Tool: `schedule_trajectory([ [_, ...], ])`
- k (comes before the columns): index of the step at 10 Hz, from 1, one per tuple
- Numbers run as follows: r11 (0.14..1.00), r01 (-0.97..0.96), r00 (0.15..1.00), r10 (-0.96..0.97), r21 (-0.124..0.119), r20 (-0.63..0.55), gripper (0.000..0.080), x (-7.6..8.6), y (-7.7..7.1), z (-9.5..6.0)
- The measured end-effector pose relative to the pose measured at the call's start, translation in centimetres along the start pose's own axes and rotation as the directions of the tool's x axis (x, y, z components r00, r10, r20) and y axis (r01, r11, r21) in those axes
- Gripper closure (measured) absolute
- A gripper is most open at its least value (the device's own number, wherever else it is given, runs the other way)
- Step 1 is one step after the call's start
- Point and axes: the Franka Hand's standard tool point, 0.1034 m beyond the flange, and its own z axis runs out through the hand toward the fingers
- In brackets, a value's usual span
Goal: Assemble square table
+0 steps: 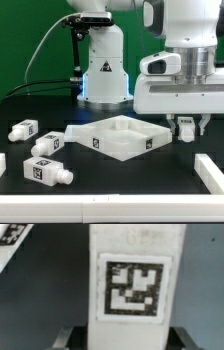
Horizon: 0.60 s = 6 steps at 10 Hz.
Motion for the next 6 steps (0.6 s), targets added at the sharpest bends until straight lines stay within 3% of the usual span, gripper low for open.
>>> schedule_trajectory([
  [1, 1.000, 0.005, 1.000, -0.005, 0.000, 0.003, 0.0512, -0.2, -0.2, 0.1],
  [3, 1.000, 0.012, 1.000, -0.012, 0.008, -0.029, 0.0512, -2.4, -2.8, 2.0],
  [6, 0.999, 0.045, 0.998, -0.045, 0.005, -0.034, 0.0512, -4.2, -3.7, 4.8],
])
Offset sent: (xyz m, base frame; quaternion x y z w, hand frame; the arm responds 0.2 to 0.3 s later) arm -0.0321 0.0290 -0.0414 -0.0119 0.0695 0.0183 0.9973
